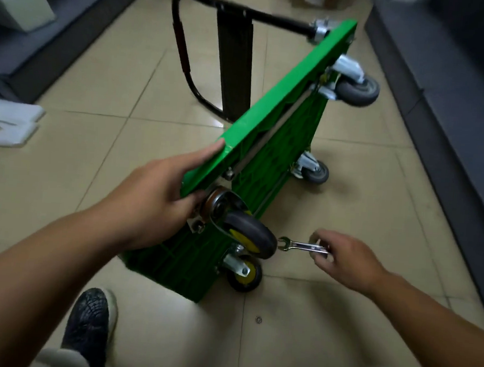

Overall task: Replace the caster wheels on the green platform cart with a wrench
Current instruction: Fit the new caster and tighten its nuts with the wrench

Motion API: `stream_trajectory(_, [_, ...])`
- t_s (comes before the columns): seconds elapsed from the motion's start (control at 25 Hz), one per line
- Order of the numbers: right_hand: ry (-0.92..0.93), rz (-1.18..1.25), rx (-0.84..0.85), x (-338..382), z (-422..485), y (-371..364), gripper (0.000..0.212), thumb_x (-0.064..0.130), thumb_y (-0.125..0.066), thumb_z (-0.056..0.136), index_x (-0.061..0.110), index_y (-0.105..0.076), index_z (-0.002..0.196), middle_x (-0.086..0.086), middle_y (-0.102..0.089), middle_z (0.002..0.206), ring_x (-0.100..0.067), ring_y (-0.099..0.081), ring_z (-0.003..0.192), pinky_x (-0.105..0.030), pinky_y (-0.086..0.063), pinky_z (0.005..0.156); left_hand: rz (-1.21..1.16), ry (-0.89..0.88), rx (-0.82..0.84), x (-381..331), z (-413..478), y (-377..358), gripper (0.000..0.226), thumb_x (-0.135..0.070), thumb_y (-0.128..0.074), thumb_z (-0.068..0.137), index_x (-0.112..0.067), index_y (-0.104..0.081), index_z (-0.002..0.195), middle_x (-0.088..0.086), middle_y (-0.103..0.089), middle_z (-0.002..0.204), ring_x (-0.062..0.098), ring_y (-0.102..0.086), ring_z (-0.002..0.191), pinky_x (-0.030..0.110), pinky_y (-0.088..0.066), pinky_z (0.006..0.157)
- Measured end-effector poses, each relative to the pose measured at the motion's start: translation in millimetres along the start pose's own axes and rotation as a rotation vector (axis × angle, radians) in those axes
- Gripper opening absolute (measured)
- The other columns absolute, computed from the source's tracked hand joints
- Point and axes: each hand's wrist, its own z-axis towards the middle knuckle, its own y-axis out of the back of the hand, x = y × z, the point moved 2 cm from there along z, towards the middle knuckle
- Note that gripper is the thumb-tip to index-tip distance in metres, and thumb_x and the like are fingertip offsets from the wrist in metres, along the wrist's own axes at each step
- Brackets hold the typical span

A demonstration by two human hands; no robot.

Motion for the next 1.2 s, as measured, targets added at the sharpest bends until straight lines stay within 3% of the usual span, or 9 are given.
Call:
stream_trajectory(0.08, [0.207, -0.11, -0.082, 33.7, 3.6, 60.6, 0.014, 0.037, -0.071, 0.085, 0.03, -0.06, 0.091, 0.015, -0.054, 0.074, -0.007, -0.049, 0.065, -0.031, -0.047, 0.059, 0.039, -0.003, 0.002, 1.3, -1.6, 3.4, 0.082, -0.025, -0.065, 0.093, -0.072, -0.02, 0.144, -0.001, -0.062, 0.137, 0.021, -0.067, 0.107, 0.044, -0.055, 0.093])
stream_trajectory(0.2, [0.491, -0.221, -0.207, 86.7, 18.0, 126.2, 0.026, 0.048, -0.072, 0.088, 0.027, -0.068, 0.102, 0.012, -0.06, 0.085, -0.01, -0.056, 0.072, -0.031, -0.048, 0.06, 0.068, -0.011, 0.023, 2.7, -6.0, 9.3, 0.083, -0.023, -0.066, 0.095, -0.067, -0.018, 0.147, -0.01, -0.051, 0.149, 0.011, -0.064, 0.088, 0.038, -0.053, 0.089])
stream_trajectory(0.36, [0.703, -0.418, -0.294, 143.0, 56.6, 157.6, 0.032, 0.048, -0.069, 0.089, 0.019, -0.068, 0.103, -0.001, -0.062, 0.107, -0.019, -0.06, 0.087, -0.031, -0.049, 0.068, 0.047, -0.042, 0.074, 6.5, -17.5, 15.0, 0.085, -0.022, -0.064, 0.096, -0.068, -0.014, 0.148, -0.018, -0.042, 0.154, 0.017, -0.063, 0.11, 0.043, -0.052, 0.097])
stream_trajectory(0.48, [0.839, -0.523, -0.214, 167.7, 87.8, 162.8, 0.031, 0.048, -0.068, 0.089, 0.018, -0.07, 0.099, -0.003, -0.061, 0.133, -0.023, -0.061, 0.105, -0.038, -0.053, 0.083, 0.042, -0.078, 0.106, 14.9, -22.4, 19.8, 0.082, -0.024, -0.062, 0.097, -0.066, -0.014, 0.149, -0.023, -0.042, 0.152, 0.017, -0.062, 0.114, 0.042, -0.052, 0.097])
stream_trajectory(0.64, [0.796, -0.598, -0.034, 176.5, 119.9, 158.4, 0.037, 0.055, -0.06, 0.087, 0.025, -0.075, 0.103, 0.002, -0.047, 0.152, -0.019, -0.052, 0.117, -0.039, -0.056, 0.085, 0.015, -0.118, 0.093, 19.9, -23.3, 25.9, 0.08, -0.026, -0.064, 0.096, -0.065, -0.018, 0.149, -0.027, -0.043, 0.151, 0.007, -0.056, 0.124, 0.038, -0.05, 0.102])
stream_trajectory(0.8, [0.752, -0.573, -0.069, 178.1, 125.9, 148.7, 0.034, 0.056, -0.068, 0.083, 0.027, -0.077, 0.098, 0.0, -0.056, 0.138, -0.019, -0.052, 0.111, -0.034, -0.051, 0.078, 0.047, -0.058, 0.055, 19.4, -21.3, 28.1, 0.082, -0.04, -0.07, 0.089, -0.077, -0.017, 0.139, -0.025, -0.044, 0.15, 0.003, -0.053, 0.124, 0.033, -0.051, 0.1])
stream_trajectory(0.96, [0.717, -0.59, -0.099, 184.5, 124.1, 145.2, 0.031, 0.055, -0.073, 0.078, 0.027, -0.077, 0.092, -0.002, -0.061, 0.131, -0.023, -0.057, 0.103, -0.033, -0.05, 0.074, 0.071, -0.032, 0.073, 23.9, -19.4, 33.0, 0.083, -0.031, -0.071, 0.091, -0.08, -0.021, 0.136, -0.02, -0.048, 0.149, 0.012, -0.067, 0.1, 0.037, -0.059, 0.083])
stream_trajectory(1.08, [0.688, -0.591, -0.111, 186.2, 119.1, 144.6, 0.036, 0.061, -0.066, 0.077, 0.028, -0.076, 0.089, 0.0, -0.062, 0.129, -0.022, -0.057, 0.102, -0.033, -0.048, 0.07, 0.063, -0.02, 0.12, 29.6, -16.1, 38.5, 0.081, -0.028, -0.07, 0.092, -0.079, -0.024, 0.135, -0.015, -0.053, 0.145, 0.019, -0.069, 0.098, 0.043, -0.06, 0.079])
stream_trajectory(1.2, [0.671, -0.559, -0.141, 181.6, 110.0, 143.5, 0.042, 0.065, -0.06, 0.077, 0.026, -0.074, 0.082, 0.0, -0.064, 0.124, -0.023, -0.058, 0.1, -0.034, -0.052, 0.068, 0.079, -0.045, 0.175, 31.7, -11.2, 43.5, 0.079, -0.03, -0.069, 0.093, -0.077, -0.024, 0.138, -0.013, -0.057, 0.141, 0.015, -0.067, 0.102, 0.043, -0.059, 0.083])
